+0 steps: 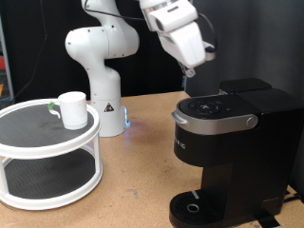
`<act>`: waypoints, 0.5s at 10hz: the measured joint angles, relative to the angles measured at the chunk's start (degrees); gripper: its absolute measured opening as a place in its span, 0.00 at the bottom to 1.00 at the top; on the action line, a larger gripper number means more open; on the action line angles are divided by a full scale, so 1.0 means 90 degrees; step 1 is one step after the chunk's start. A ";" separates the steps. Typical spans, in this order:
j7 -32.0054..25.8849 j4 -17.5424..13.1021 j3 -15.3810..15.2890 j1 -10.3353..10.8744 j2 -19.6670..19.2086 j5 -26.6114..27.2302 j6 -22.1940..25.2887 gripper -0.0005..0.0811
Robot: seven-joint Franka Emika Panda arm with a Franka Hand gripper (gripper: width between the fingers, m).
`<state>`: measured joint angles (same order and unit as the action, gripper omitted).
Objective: Make a cup of coffee with the keurig machine
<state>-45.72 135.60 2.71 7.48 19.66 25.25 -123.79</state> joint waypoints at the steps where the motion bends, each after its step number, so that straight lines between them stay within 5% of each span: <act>1: 0.0231 0.0242 -0.0006 -0.0052 0.0272 0.0008 -0.0118 0.01; 3: 0.0223 0.0284 -0.0014 -0.0050 0.0241 0.0145 -0.0263 0.01; 5: 0.0563 0.0684 -0.0053 -0.0053 0.0322 0.0707 -0.1390 0.01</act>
<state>-40.65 141.76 2.24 7.01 22.56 31.62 -136.30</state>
